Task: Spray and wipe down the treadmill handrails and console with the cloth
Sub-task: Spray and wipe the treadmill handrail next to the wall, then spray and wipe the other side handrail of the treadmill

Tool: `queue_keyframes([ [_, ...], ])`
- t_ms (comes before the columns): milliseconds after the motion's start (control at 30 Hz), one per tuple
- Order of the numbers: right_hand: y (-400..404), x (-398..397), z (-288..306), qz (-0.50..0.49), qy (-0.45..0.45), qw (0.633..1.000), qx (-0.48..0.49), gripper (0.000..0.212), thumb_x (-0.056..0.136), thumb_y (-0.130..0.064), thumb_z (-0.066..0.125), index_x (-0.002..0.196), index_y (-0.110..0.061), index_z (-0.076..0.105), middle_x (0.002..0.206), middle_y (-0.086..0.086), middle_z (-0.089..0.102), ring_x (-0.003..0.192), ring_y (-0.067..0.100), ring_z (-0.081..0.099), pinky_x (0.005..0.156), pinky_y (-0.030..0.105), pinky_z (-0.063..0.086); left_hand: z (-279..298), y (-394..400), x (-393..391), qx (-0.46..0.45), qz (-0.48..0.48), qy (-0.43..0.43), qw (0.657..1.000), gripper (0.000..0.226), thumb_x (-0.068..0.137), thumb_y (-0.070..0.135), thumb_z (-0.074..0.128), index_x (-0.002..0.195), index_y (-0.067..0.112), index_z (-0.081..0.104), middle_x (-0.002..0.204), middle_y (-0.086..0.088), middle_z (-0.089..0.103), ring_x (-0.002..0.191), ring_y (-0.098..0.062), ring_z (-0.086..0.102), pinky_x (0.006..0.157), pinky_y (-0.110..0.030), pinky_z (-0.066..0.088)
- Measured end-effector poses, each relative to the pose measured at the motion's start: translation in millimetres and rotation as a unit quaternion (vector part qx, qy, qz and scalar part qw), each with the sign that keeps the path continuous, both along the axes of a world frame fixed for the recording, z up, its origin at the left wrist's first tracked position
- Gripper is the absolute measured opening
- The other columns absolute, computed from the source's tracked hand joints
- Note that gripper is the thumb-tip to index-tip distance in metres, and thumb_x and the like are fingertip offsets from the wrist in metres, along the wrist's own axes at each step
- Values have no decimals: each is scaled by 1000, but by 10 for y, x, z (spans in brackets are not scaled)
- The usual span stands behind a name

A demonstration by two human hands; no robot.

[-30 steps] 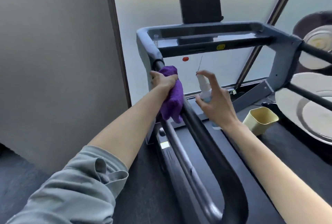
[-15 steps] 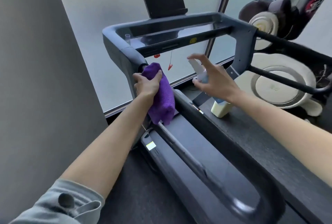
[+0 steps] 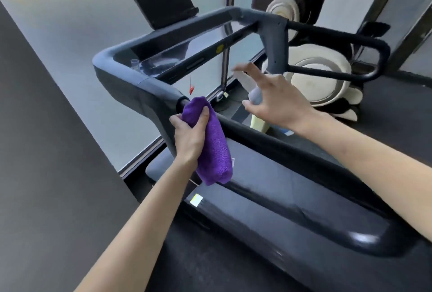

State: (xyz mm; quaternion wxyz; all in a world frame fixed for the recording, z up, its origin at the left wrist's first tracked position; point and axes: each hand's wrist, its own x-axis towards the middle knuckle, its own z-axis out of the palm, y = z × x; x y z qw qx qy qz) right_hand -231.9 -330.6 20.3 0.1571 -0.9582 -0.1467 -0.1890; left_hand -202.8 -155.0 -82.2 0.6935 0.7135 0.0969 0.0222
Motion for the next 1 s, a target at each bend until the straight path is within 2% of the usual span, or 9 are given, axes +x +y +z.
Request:
queue_keyframes([
  [133,305,-374,-163,-100,-14,992,73,59,79,-24,62,134,-31,38,74,1,62,65,27,54,71,40,52,-17,210,-11,-14,-85,-5,996,57,75,54,71,108,23,36,101,4,57,94,-17,62,92,-44,52],
  [333,801,-1136,-916,-206,-7,957,205,67,78,-11,60,134,-38,34,73,-17,55,73,19,55,68,38,52,-222,532,-107,-24,-161,-13,987,52,65,56,73,98,31,42,97,8,59,86,-7,63,80,-32,54],
  [467,971,-1345,-1575,-288,55,936,196,64,87,-19,60,137,-43,26,98,0,61,84,28,60,68,38,51,-547,788,-134,-1,-171,21,985,52,68,57,73,102,31,43,100,5,61,88,-10,64,77,-29,52],
  [567,1011,-1251,-1867,-356,82,912,187,64,89,-25,59,142,-41,25,106,3,61,87,31,60,70,39,51,-721,912,-155,25,-146,56,987,43,73,59,70,97,38,42,99,10,61,85,-4,61,64,-16,45],
  [633,1009,-1161,-1960,-386,84,901,181,65,88,-27,59,141,-42,25,101,3,59,84,31,60,70,39,52,-812,940,-171,16,-155,65,986,42,71,60,71,93,40,42,101,9,61,87,-5,61,68,-20,46],
  [700,979,-1087,-2011,-398,80,893,196,66,86,-29,62,140,-42,27,94,3,58,80,28,59,68,39,52,-874,934,-185,5,-179,70,981,53,65,62,71,100,34,44,104,4,62,91,-11,63,77,-29,51],
  [800,936,-1022,-2064,-406,83,889,195,63,85,-23,62,138,-39,31,90,3,58,77,27,58,67,38,52,-942,928,-187,-5,-190,82,978,66,60,66,71,107,29,43,103,3,62,90,-13,64,75,-31,51],
  [900,885,-999,-2126,-412,97,888,180,59,87,-13,57,138,-33,36,88,4,58,76,29,57,65,37,49,-967,931,-173,-8,-190,89,978,60,58,68,71,100,36,43,103,4,62,90,-13,65,74,-31,52],
  [1000,848,-986,-2146,-417,113,878,207,56,86,-9,54,133,-33,38,80,2,55,72,27,53,61,32,40,-979,913,-161,-5,-190,94,977,61,60,66,71,103,32,42,103,2,63,92,-17,65,82,-39,54],
])
